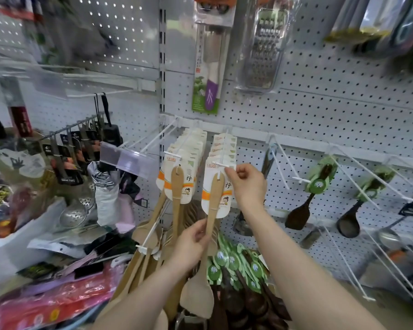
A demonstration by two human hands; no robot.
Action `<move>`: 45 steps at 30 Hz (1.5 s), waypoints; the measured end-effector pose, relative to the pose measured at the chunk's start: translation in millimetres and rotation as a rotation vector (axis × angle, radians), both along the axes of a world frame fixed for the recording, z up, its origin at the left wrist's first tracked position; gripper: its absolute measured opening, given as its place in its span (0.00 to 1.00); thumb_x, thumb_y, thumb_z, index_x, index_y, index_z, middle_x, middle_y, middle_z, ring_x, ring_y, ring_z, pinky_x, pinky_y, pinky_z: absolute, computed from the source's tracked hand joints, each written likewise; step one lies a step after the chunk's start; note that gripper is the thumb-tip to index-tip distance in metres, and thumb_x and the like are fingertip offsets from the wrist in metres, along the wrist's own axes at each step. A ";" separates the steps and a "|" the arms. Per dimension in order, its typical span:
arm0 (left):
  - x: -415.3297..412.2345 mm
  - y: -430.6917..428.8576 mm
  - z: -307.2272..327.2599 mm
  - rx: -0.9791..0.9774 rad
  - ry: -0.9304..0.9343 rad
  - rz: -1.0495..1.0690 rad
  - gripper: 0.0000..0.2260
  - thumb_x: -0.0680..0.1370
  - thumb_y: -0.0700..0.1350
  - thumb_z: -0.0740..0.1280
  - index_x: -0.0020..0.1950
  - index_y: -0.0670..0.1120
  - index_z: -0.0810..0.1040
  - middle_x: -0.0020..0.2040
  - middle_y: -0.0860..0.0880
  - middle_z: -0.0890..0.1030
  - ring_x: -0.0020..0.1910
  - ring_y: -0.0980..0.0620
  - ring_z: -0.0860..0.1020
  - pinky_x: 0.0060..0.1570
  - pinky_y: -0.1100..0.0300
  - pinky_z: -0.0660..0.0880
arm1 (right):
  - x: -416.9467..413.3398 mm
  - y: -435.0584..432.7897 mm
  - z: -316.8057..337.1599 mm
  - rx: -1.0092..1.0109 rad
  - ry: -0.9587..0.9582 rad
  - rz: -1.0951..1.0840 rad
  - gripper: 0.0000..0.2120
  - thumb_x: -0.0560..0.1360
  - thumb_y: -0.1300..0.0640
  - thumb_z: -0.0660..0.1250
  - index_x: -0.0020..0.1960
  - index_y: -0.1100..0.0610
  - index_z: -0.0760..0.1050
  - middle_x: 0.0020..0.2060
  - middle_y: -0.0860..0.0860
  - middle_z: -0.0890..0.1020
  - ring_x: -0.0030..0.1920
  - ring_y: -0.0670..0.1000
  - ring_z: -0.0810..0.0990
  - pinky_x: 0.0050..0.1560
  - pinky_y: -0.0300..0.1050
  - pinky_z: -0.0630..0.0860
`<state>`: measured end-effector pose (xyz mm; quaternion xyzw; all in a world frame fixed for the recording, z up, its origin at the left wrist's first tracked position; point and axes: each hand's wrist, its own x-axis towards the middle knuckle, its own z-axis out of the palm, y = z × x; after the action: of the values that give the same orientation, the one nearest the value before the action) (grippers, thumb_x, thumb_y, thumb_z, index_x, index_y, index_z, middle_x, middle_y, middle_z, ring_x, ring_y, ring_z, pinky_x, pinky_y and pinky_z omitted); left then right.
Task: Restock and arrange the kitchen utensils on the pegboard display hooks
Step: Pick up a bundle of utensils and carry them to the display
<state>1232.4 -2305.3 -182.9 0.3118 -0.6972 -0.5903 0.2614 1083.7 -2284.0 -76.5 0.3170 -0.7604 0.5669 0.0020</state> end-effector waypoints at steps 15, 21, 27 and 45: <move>31.3 -26.8 -18.2 0.006 -0.015 -0.143 0.23 0.79 0.33 0.62 0.73 0.48 0.66 0.67 0.54 0.74 0.64 0.59 0.72 0.56 0.74 0.70 | 22.3 -17.3 -26.6 -0.059 -0.009 -0.203 0.11 0.77 0.51 0.68 0.56 0.53 0.72 0.46 0.49 0.79 0.44 0.48 0.78 0.48 0.47 0.76; 91.5 -31.1 -45.3 -0.043 -0.028 -0.134 0.16 0.79 0.36 0.64 0.61 0.54 0.77 0.57 0.54 0.81 0.57 0.61 0.77 0.59 0.67 0.73 | 76.8 12.6 -111.0 0.013 -0.124 -0.266 0.07 0.79 0.59 0.64 0.56 0.56 0.71 0.44 0.47 0.76 0.46 0.50 0.77 0.47 0.46 0.72; 159.4 -26.5 -111.1 0.066 -0.086 -0.036 0.15 0.78 0.35 0.65 0.50 0.55 0.81 0.47 0.55 0.83 0.49 0.61 0.80 0.55 0.62 0.76 | 134.5 39.5 -200.1 0.127 -0.215 -0.379 0.04 0.79 0.61 0.64 0.51 0.56 0.70 0.43 0.50 0.77 0.44 0.53 0.77 0.46 0.44 0.68; 193.5 -121.2 -262.8 -0.074 -0.454 0.150 0.13 0.77 0.37 0.66 0.61 0.45 0.76 0.52 0.52 0.77 0.51 0.55 0.74 0.44 0.70 0.65 | 177.3 -44.6 -365.5 0.671 -0.233 0.178 0.10 0.78 0.62 0.65 0.57 0.56 0.80 0.49 0.52 0.84 0.51 0.54 0.82 0.48 0.39 0.73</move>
<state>1425.9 -2426.5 -445.7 0.4777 -0.7340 -0.4580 0.1526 1261.0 -2328.6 -442.0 0.2983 -0.8686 0.3161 -0.2379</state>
